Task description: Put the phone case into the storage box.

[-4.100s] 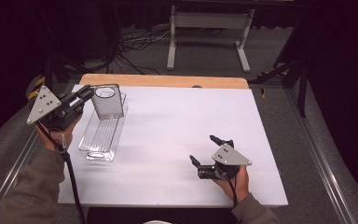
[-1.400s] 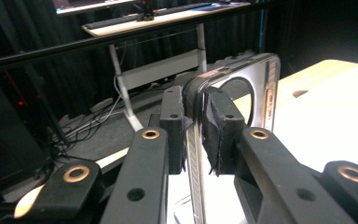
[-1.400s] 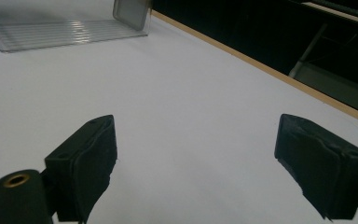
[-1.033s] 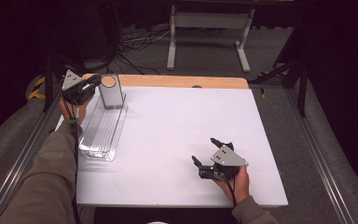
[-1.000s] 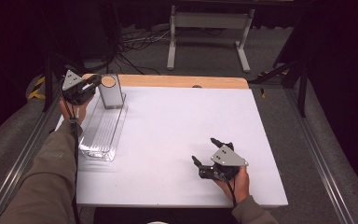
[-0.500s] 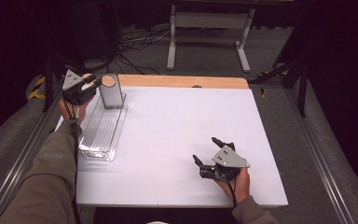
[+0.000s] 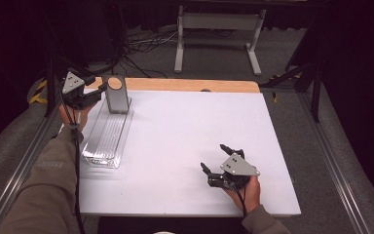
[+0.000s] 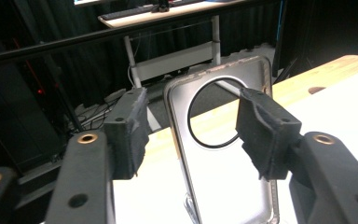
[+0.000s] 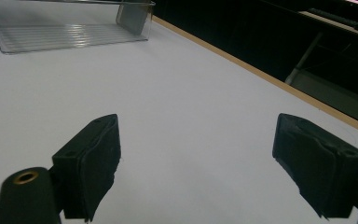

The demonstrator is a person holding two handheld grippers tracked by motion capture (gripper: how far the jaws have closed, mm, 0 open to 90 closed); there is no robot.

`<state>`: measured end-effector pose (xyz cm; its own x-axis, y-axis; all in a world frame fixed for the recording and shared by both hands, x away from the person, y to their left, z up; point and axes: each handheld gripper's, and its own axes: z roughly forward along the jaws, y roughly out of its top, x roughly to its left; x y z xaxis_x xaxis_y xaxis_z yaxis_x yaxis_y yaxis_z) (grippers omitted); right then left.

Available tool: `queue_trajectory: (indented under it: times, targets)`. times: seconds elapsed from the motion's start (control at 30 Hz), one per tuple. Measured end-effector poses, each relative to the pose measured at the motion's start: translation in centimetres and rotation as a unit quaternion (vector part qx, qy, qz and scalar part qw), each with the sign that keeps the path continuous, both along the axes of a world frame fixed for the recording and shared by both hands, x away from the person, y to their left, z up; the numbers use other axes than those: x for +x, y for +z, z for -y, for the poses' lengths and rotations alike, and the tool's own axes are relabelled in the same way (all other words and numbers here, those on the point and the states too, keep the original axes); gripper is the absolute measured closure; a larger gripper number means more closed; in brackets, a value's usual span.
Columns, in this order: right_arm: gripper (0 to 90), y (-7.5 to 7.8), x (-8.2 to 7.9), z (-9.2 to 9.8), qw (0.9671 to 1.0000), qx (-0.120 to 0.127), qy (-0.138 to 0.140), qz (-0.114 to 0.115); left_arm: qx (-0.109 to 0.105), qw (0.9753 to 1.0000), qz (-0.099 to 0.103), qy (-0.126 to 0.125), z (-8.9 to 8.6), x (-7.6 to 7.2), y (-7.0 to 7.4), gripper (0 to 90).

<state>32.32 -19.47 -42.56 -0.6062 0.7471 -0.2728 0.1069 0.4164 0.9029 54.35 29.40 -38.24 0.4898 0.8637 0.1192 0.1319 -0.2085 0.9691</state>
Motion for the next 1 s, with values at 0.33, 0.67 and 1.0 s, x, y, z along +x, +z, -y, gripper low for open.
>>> queue_trajectory:
  times: [0.33, 0.67, 1.0]
  targets:
    - [15.6, 0.0, -0.1, -0.1, 1.0, -0.001, 0.005, -0.002, 0.014, 0.9999, -0.003, 0.001, 0.1, -0.5, 0.7, 36.7]
    - [14.1, -0.1, 0.0, -0.2, 1.0, 0.001, 0.004, -0.006, 0.02, 0.9997, 0.006, 0.011, 0.3, -1.3, 1.5, 19.4]
    - [13.7, -0.2, 0.1, -0.3, 0.9999, -0.001, 0.009, -0.007, 0.022, 0.9995, 0.012, 0.02, 0.6, -1.7, 2.0, 7.5]
